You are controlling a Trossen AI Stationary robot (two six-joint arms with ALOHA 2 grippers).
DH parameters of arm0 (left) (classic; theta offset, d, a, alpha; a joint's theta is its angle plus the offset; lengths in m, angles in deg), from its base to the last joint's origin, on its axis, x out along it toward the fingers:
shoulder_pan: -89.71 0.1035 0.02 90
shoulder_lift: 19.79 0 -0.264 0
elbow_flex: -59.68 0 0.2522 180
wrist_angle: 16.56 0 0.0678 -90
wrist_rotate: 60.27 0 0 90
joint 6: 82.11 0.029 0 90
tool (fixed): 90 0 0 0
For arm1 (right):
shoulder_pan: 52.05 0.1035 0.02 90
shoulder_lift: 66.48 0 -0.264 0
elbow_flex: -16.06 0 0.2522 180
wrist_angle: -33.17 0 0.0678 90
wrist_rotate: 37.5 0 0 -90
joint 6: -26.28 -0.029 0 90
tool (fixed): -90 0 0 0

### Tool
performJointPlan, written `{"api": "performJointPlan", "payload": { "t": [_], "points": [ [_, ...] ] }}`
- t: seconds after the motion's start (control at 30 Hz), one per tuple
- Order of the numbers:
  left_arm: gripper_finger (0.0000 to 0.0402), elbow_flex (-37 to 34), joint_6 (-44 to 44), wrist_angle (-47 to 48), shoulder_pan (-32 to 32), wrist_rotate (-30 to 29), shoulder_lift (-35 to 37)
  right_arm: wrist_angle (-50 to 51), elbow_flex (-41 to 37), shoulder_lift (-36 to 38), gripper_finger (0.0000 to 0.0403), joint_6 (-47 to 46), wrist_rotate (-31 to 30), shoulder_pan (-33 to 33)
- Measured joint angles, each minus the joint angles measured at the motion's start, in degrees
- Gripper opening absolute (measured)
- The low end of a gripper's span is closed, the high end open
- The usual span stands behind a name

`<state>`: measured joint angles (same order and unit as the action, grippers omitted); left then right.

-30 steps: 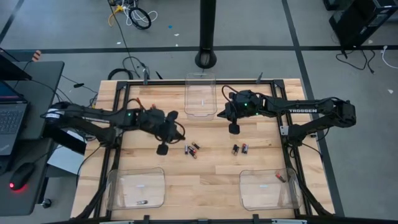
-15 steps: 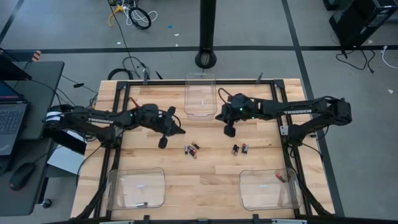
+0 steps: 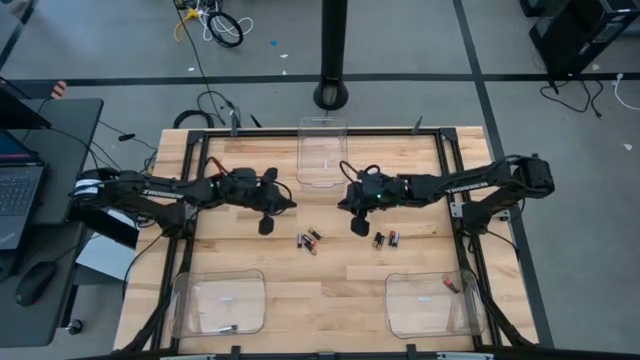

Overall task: Sort batteries
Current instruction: Put the brown battery into the top middle transparent bin

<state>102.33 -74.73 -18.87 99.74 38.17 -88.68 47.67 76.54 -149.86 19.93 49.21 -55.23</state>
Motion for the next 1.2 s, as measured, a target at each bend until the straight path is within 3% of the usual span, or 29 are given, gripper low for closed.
{"api": "performJointPlan", "payload": {
  "t": [0.23, 0.73, 1.2],
  "points": [
    [0.0003, 0.0, 0.1, -4.8, 0.0, -1.2, -3.0, -3.2, 0.0, -1.1, 0.0096, -5.6, -6.1, 5.4],
    [0.0011, 0.0, 4.3, -14.3, 0.0, -2.6, -5.7, -19.2, 0.1, -16.3, 0.0161, -11.8, -12.6, 9.7],
    [0.0012, 0.0, 4.0, -14.0, 0.0, -6.7, -5.7, -21.2, 6.8, -29.5, 0.0169, -15.7, -10.7, 9.9]
  ]
}}
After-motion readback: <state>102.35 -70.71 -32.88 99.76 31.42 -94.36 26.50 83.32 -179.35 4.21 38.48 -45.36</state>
